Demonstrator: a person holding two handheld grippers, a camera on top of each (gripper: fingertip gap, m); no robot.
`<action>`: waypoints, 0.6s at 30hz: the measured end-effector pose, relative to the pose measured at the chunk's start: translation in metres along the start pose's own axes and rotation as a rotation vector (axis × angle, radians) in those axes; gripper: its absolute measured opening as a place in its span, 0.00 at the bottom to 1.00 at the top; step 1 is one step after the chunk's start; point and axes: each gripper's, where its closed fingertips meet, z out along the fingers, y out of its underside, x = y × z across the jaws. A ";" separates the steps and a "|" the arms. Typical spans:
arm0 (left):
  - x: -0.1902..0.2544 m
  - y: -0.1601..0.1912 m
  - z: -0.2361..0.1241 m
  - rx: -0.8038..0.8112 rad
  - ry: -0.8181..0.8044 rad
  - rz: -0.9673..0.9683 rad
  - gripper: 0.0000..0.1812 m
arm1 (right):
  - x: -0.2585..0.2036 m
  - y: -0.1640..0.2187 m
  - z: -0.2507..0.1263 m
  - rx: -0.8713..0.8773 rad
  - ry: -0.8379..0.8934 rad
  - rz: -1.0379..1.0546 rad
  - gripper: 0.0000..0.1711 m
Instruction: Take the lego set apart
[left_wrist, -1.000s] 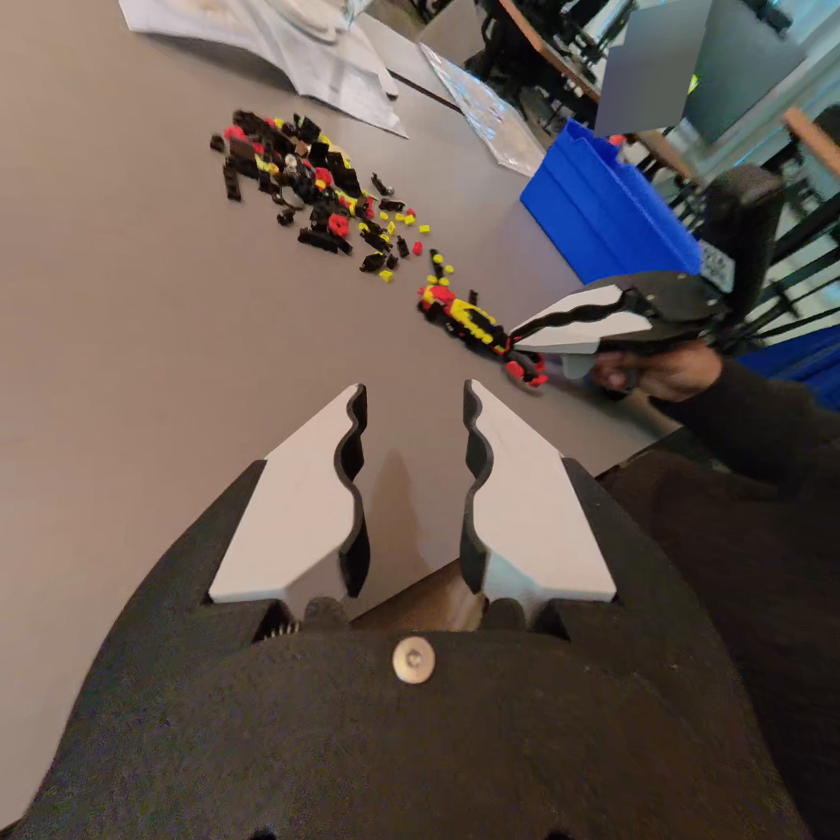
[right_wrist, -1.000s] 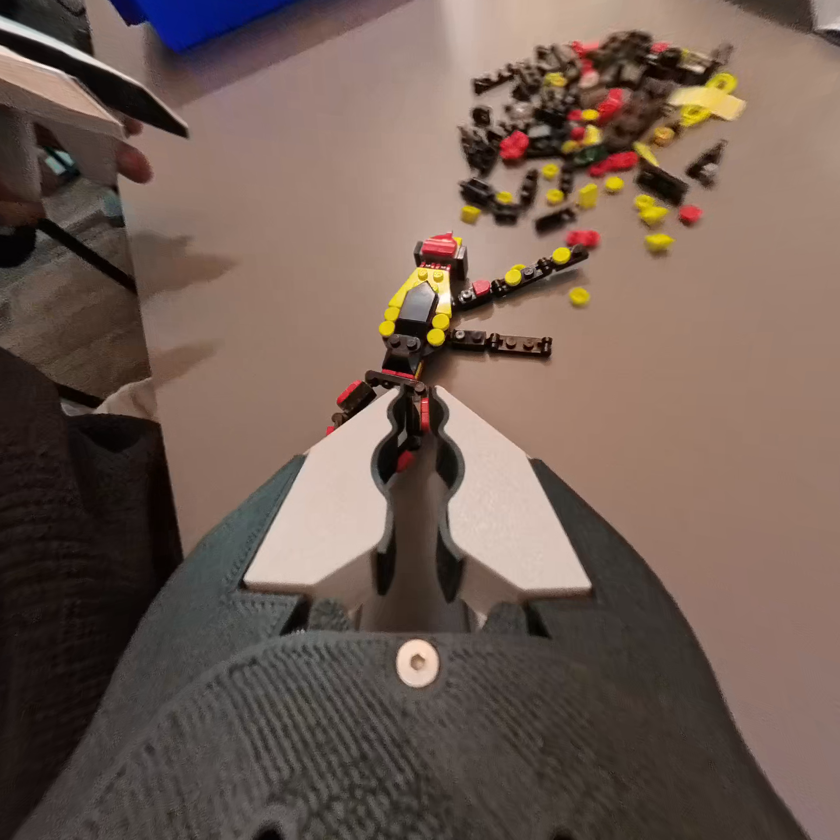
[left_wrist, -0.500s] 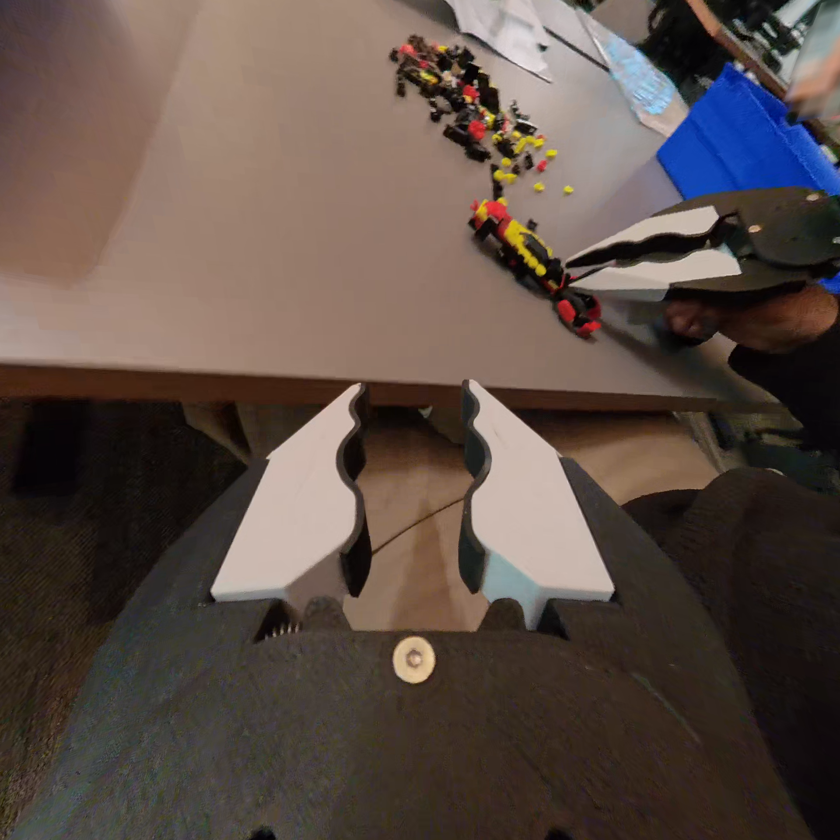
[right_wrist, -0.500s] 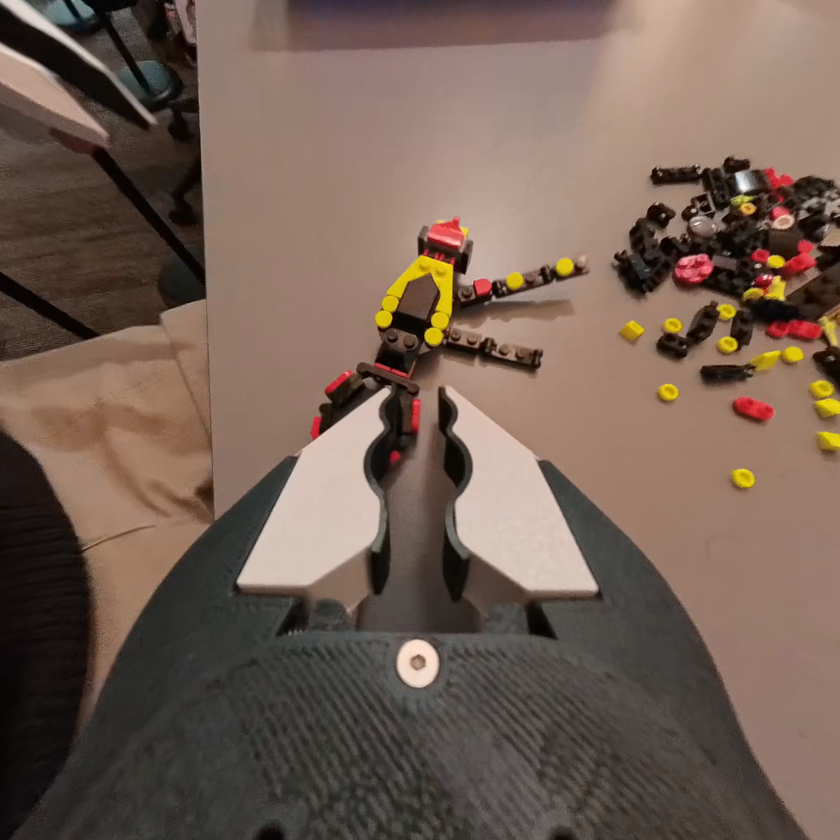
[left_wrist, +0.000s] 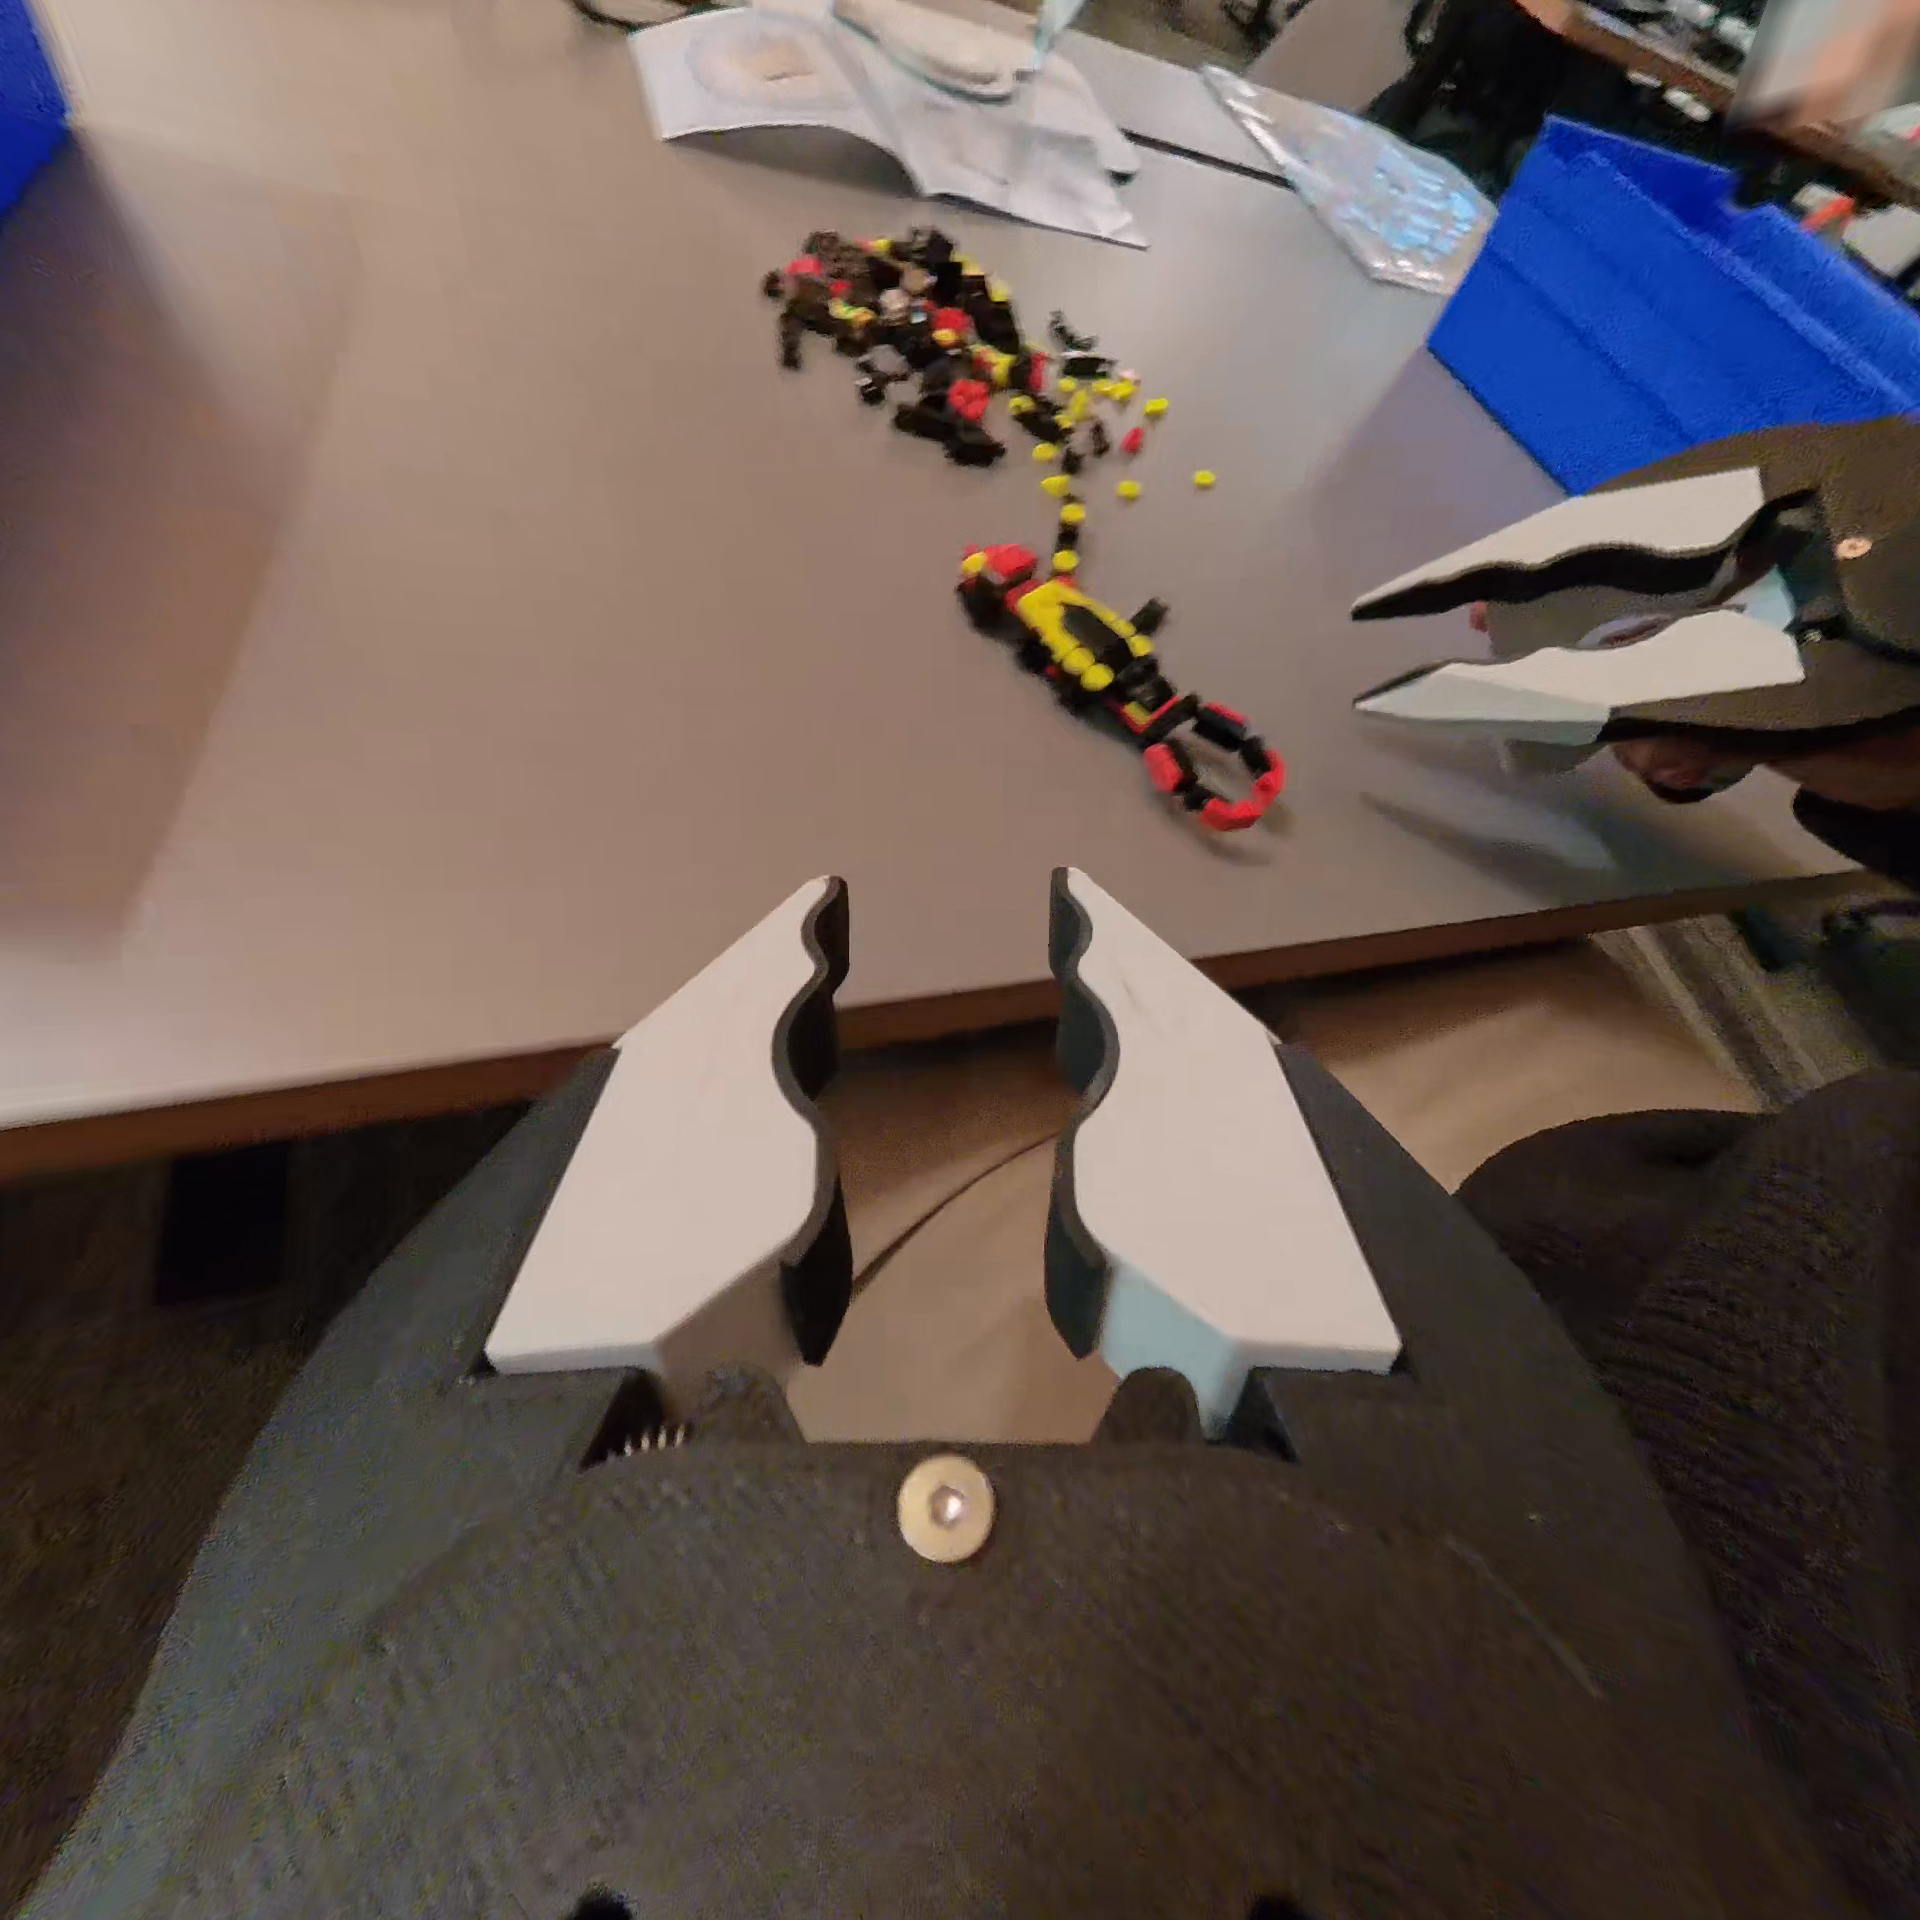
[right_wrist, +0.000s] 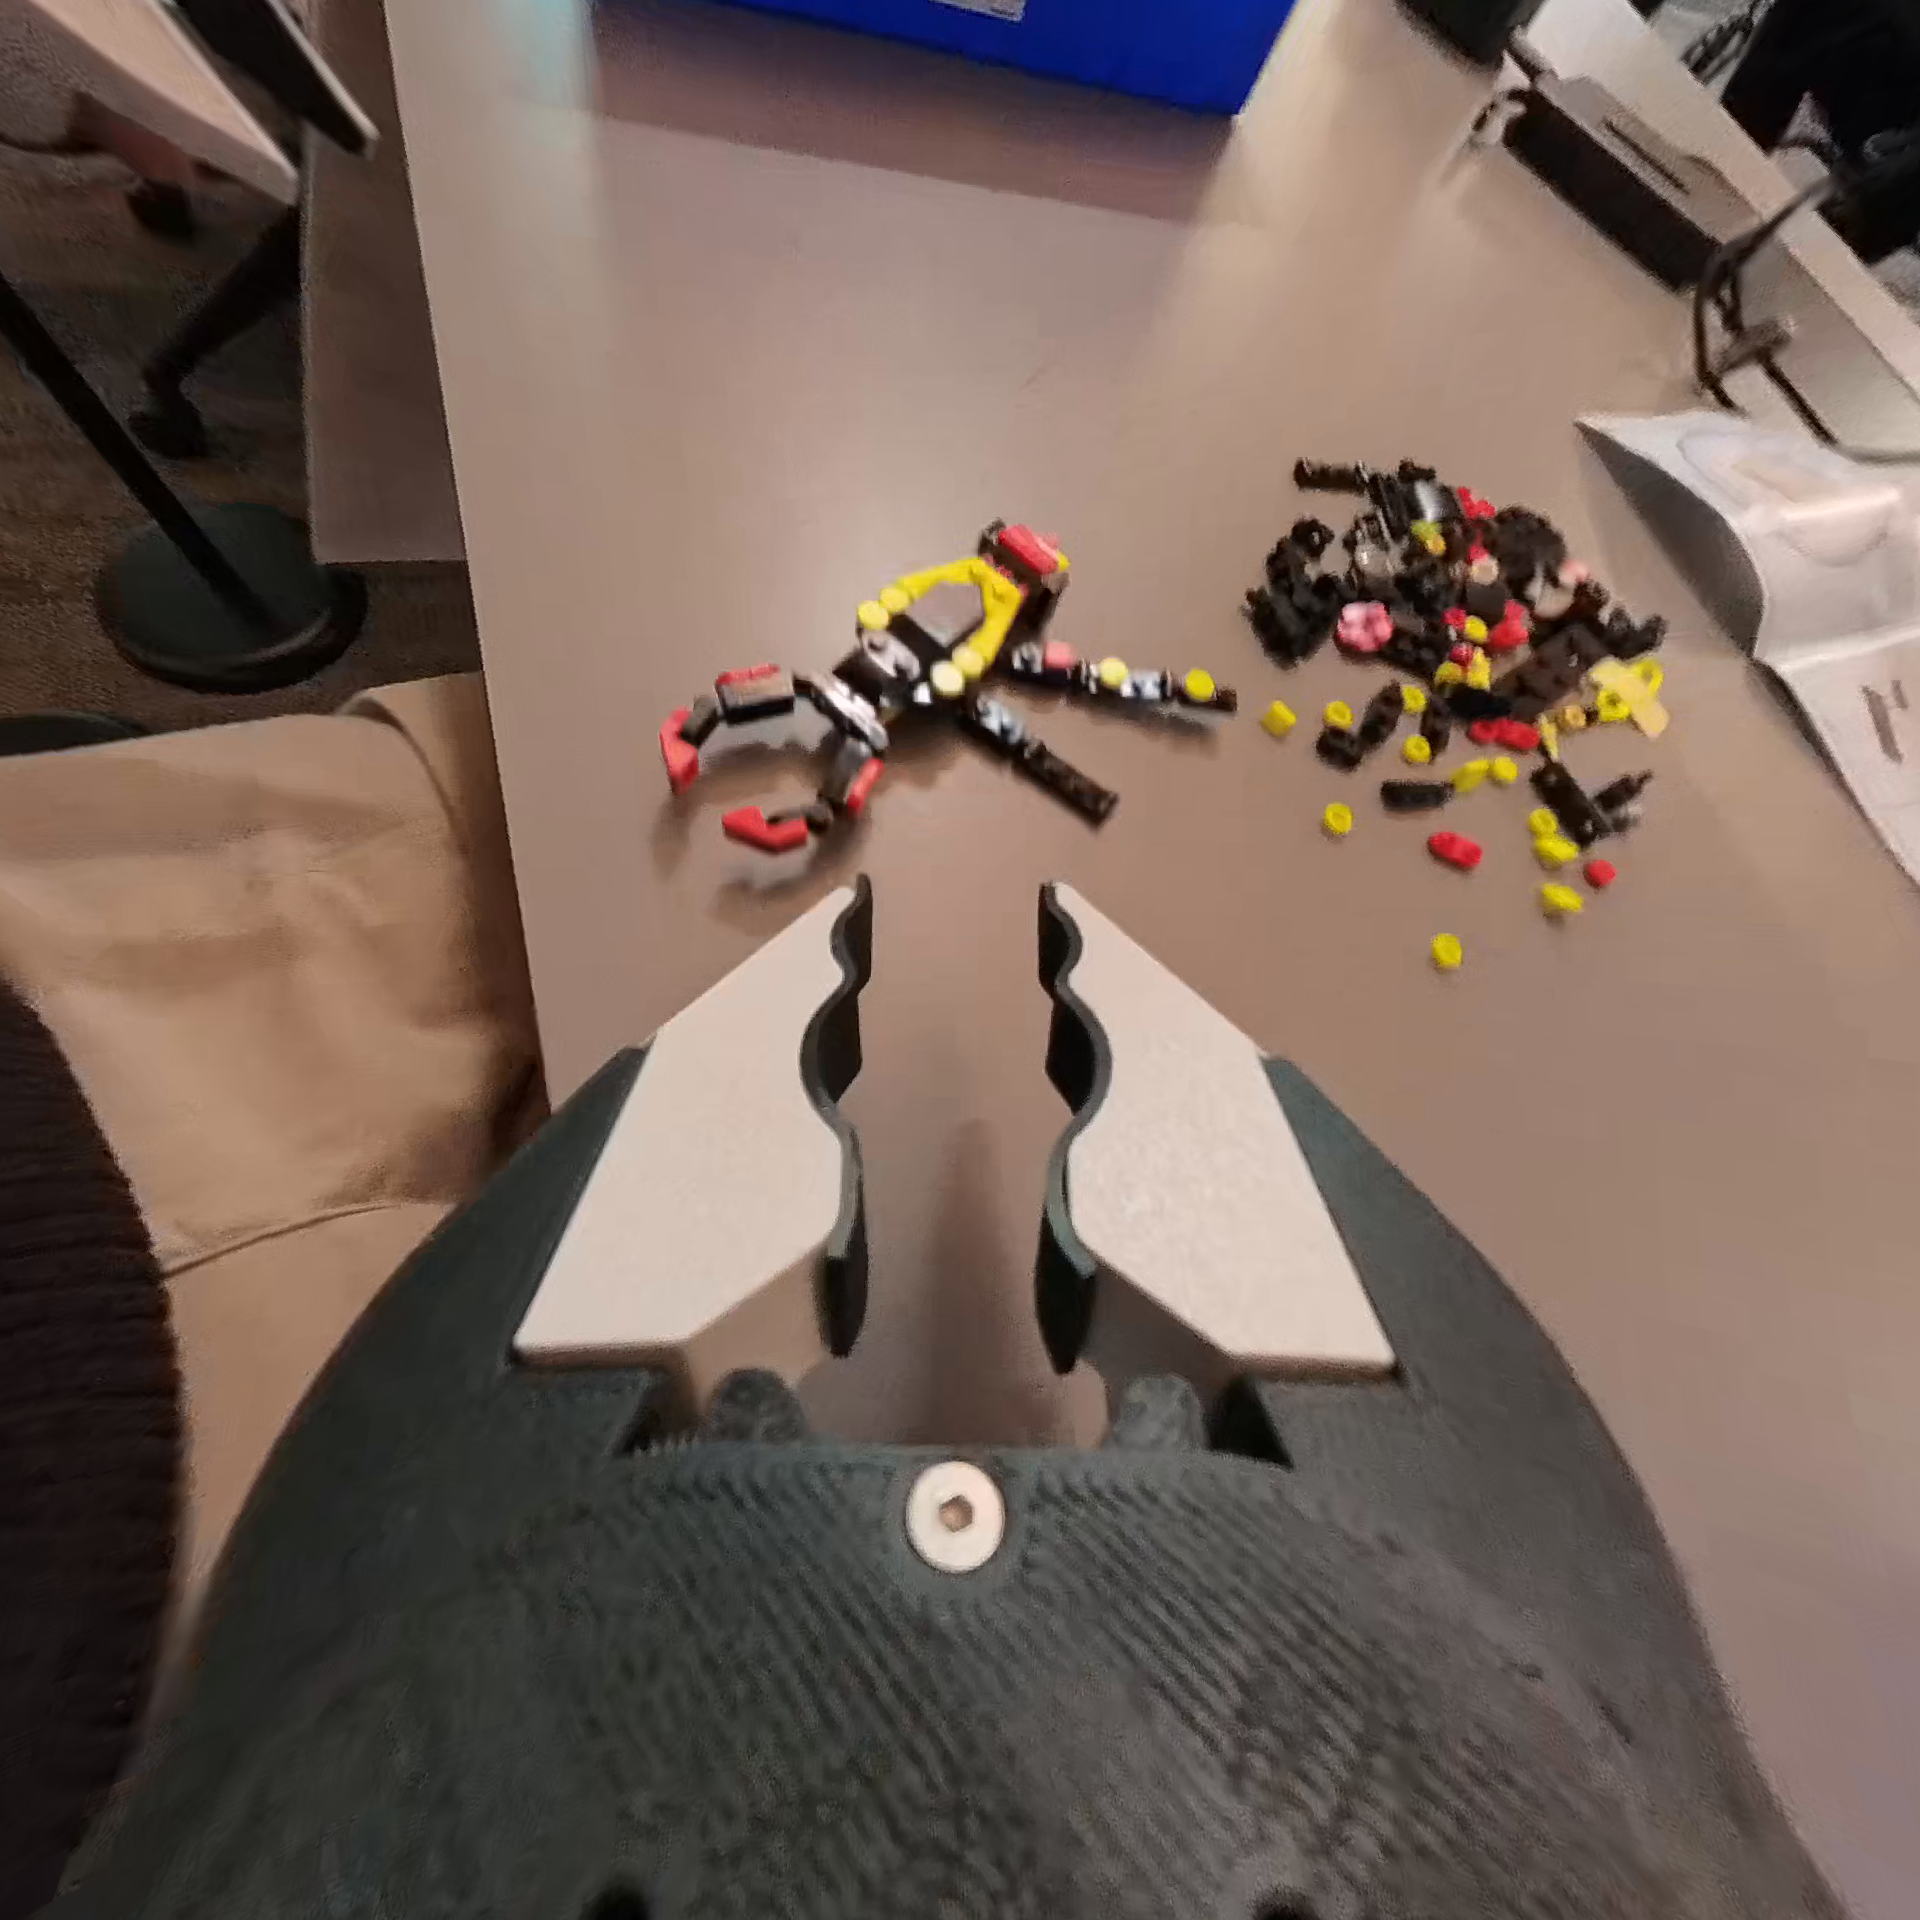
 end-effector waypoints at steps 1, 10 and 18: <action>0.008 -0.004 0.009 -0.006 0.032 0.013 0.20 | 0.002 0.007 -0.006 -0.005 0.008 0.032 0.19; 0.073 -0.026 0.089 -0.087 0.247 0.180 0.22 | 0.034 0.050 -0.069 0.009 0.189 0.283 0.26; 0.091 -0.032 0.110 -0.116 0.341 0.097 0.24 | 0.023 0.057 -0.080 0.075 0.099 0.409 0.39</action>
